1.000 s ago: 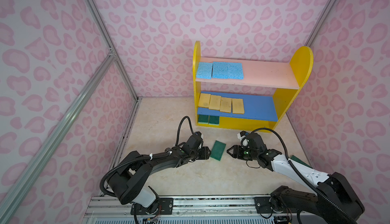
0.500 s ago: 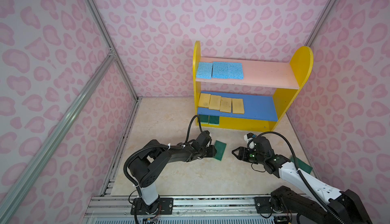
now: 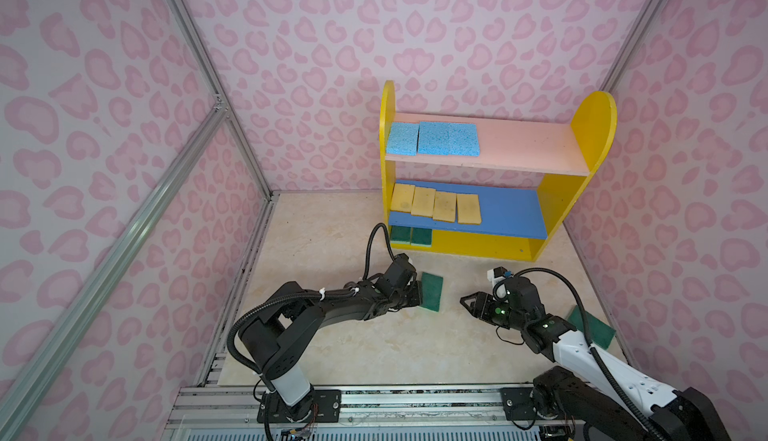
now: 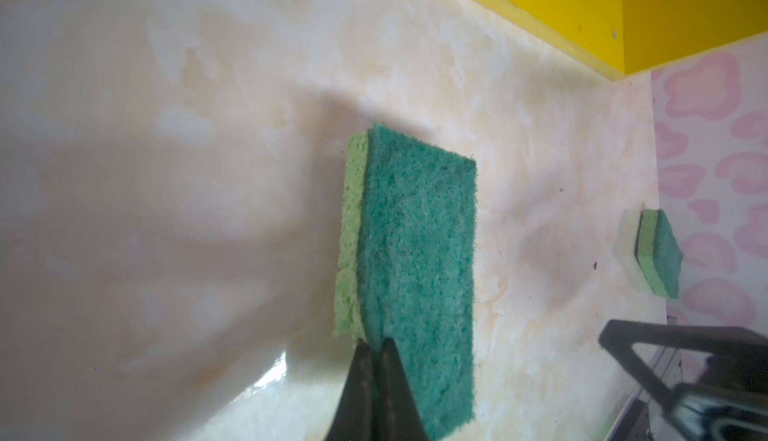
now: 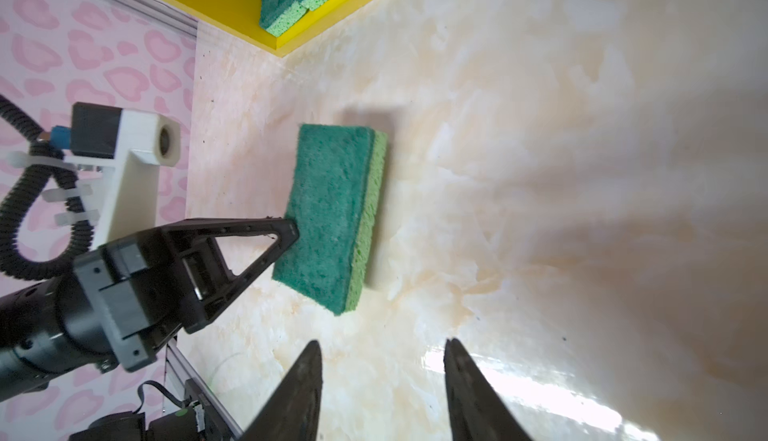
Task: Place and organize the cleaning sponges onto the shelf
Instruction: 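Grasp the table sponge with the left gripper while the right gripper draws back, then lift the sponge with the left gripper while the right gripper closes on it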
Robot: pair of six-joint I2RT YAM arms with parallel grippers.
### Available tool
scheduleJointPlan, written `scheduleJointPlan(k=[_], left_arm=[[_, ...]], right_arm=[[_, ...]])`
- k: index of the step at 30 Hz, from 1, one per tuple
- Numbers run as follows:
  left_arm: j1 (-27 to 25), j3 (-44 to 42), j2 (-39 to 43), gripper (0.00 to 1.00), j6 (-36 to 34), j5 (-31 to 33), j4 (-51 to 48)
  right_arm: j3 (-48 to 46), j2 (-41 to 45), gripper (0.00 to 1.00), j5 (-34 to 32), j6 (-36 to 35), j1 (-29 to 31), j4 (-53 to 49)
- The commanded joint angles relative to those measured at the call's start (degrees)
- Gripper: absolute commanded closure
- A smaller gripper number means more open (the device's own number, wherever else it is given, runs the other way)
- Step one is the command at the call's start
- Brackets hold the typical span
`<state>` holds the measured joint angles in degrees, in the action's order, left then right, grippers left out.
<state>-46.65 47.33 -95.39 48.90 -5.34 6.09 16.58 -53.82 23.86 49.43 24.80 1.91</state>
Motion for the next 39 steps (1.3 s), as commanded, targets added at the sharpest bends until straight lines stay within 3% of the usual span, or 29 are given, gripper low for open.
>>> scheduleJointPlan(k=[1, 8, 21, 39], left_arm=[[0.1, -0.9, 2.0, 0.97, 6.4, 3.0, -0.2], [0.0, -0.7, 4.7, 0.97, 12.9, 4.3, 1.6], [0.1, 2.5, 6.3, 0.97, 14.4, 4.2, 0.9], [0.3, 2.8, 6.4, 0.97, 14.3, 3.4, 1.5]], right_arm=[[-3.3, 0.5, 0.53, -1.0, 9.2, 1.8, 12.1], [-4.5, 0.8, 0.48, -8.2, 13.9, 8.4, 18.6], [1.8, -12.0, 0.44, -4.3, 14.6, 10.5, 26.1], [4.0, -19.4, 0.83, -3.3, 16.5, 10.5, 31.7]])
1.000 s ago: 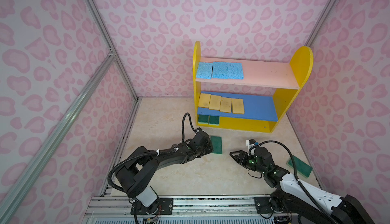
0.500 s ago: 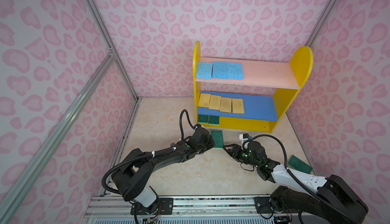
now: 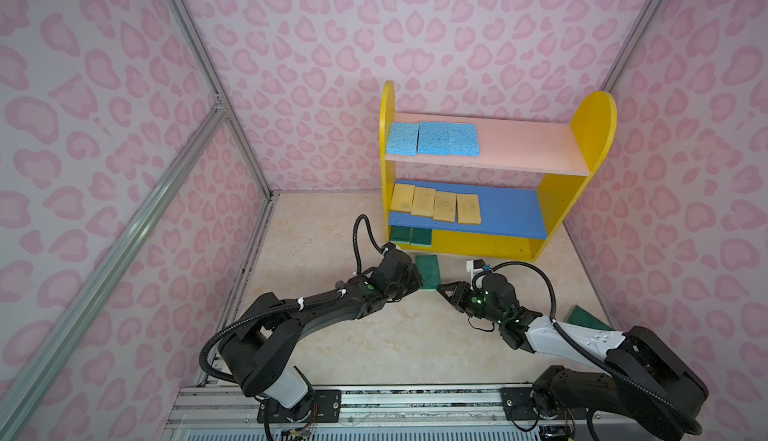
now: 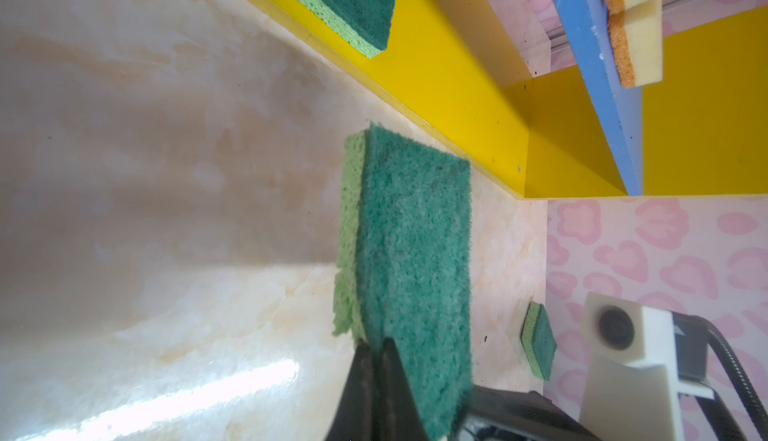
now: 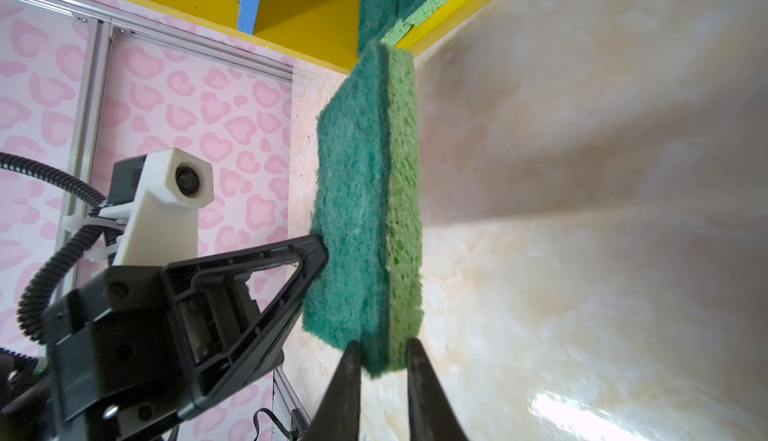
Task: Place and organize the cleaning sponges onto the shelf
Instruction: 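Lift the sponge with the left gripper while the right gripper closes on it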
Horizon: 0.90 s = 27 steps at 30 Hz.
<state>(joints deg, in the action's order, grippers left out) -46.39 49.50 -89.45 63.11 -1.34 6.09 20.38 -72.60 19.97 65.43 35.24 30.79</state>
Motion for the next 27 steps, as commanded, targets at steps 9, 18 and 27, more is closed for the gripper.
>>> scheduleJointPlan(k=[9, 18, 27], left_arm=[[0.0, -2.2, 4.3, 0.52, -3.7, 0.4, 3.3], [0.3, -7.9, 14.1, 0.02, -9.4, 6.0, -2.3], [2.7, -15.3, 24.9, 0.02, -12.2, 8.9, -7.8]], right_arm=[[-0.6, -2.8, 0.94, 0.6, 0.4, -1.6, 5.3], [-1.9, -6.2, 0.99, 3.4, -3.8, -9.0, 11.2], [1.6, -15.7, 1.00, 9.6, -3.7, -15.5, 20.8]])
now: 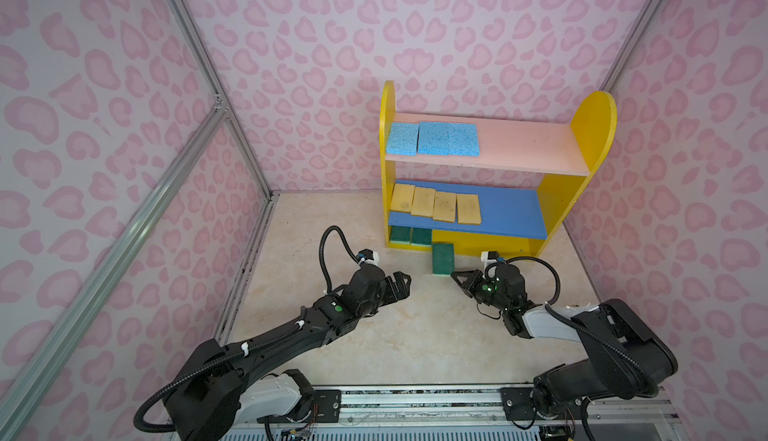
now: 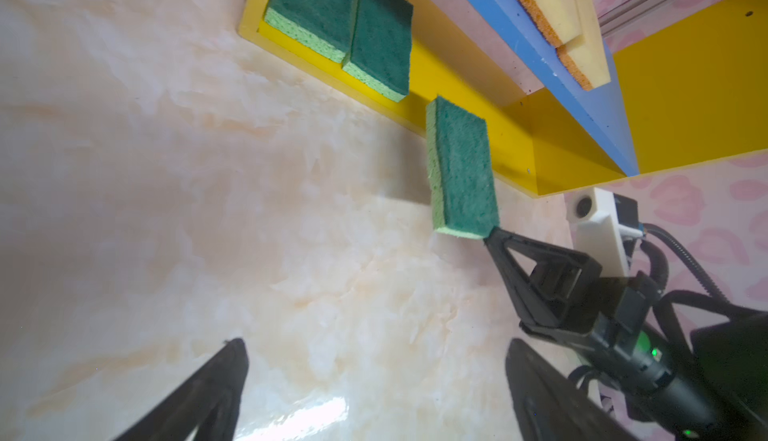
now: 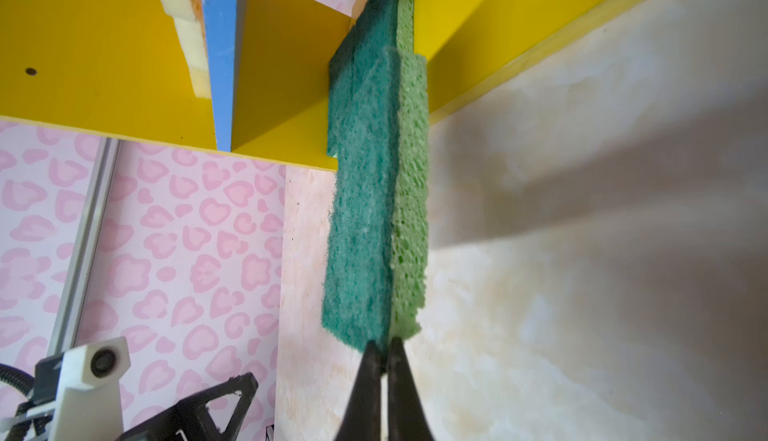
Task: Place and organize the cleaning sponges onto the shelf
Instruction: 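Lift the sponge with the left gripper while the right gripper closes on it, then carry the green sponge with the right gripper into the bottom compartment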
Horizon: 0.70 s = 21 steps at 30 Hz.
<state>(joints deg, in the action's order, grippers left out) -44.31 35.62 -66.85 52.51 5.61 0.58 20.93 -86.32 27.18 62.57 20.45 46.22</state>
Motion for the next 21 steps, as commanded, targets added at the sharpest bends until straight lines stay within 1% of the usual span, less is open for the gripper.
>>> scheduleJointPlan(k=[1, 7, 13, 15, 18, 21], left_arm=[[1.0, -2.1, 3.7, 0.02, -2.0, 2.0, -3.1], [4.4, -5.4, 10.6, 0.02, -3.7, 0.8, -6.5], [6.2, -6.2, 14.4, 0.02, -5.7, 1.2, -10.0], [6.6, -6.2, 14.9, 0.02, -6.1, 1.5, -10.8], [7.1, -6.4, 15.5, 0.02, -6.6, 2.0, -11.7], [7.7, -6.4, 16.0, 0.02, -7.2, 2.0, -12.2]], right_arm=[[1.4, -3.3, 1.00, 2.7, -0.7, -1.4, 6.6], [4.2, -10.7, 1.00, 3.5, 0.0, -3.8, 11.9], [6.1, -20.7, 1.00, 5.5, 5.6, -6.0, 25.2], [7.0, -23.7, 1.00, 5.9, 7.3, -6.6, 28.2], [8.2, -26.5, 1.00, 6.1, 8.2, -7.4, 30.1], [9.5, -27.8, 1.00, 6.0, 8.1, -7.9, 29.3]])
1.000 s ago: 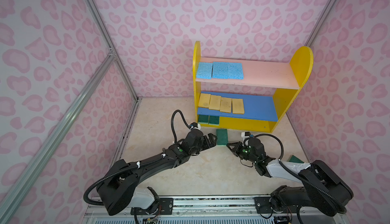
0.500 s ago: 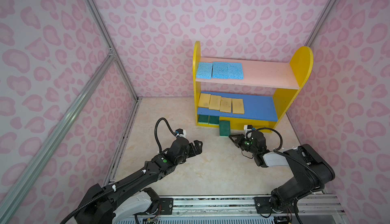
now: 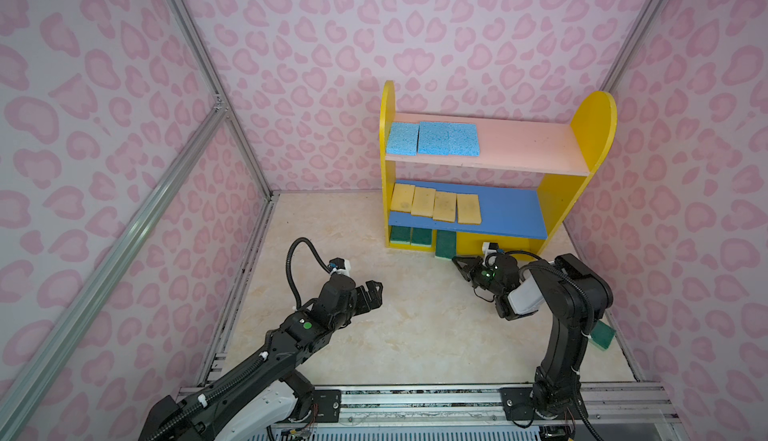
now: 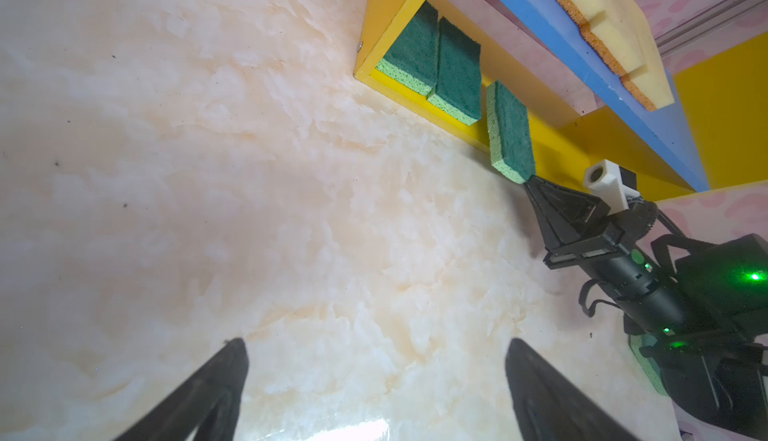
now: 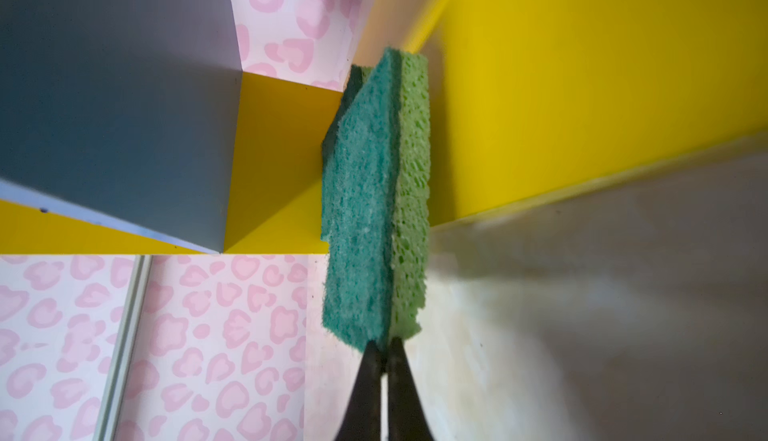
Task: Place and organize the cleaning sponges onto the shelf
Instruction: 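Carry the green sponge with the right gripper into the bottom compartment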
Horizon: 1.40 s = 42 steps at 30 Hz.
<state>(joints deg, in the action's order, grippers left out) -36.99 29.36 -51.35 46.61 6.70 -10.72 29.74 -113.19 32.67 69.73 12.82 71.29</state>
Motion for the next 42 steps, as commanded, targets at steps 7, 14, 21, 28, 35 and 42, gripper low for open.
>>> scheduleJointPlan(k=[7, 14, 21, 28, 35, 42], left_arm=[[1.7, 0.4, -0.3, 0.02, -2.4, 0.3, -1.0], [2.7, 0.7, -0.8, 0.02, -2.9, 0.1, -1.1], [3.9, 0.9, -1.5, 0.02, -3.4, -0.7, -0.9], [4.7, 1.3, -2.7, 0.03, -3.2, -1.9, -0.5], [5.1, 1.3, -3.0, 0.03, -3.4, -2.0, -0.4], [5.2, 1.5, -3.3, 0.03, -3.4, -2.1, -0.4]], right_arm=[[4.6, -3.9, 1.00, 0.9, 0.8, -0.9, 2.3], [8.4, -5.0, 1.00, 1.0, -1.2, -1.4, -2.6], [12.4, -3.8, 1.00, 0.8, -7.0, -1.4, -13.3], [15.2, -4.0, 1.00, 0.0, -10.8, -1.5, -19.9], [17.4, -4.3, 1.00, -0.2, -14.2, -1.2, -24.1], [19.4, -6.0, 0.98, 0.2, -13.7, -1.0, -23.9]])
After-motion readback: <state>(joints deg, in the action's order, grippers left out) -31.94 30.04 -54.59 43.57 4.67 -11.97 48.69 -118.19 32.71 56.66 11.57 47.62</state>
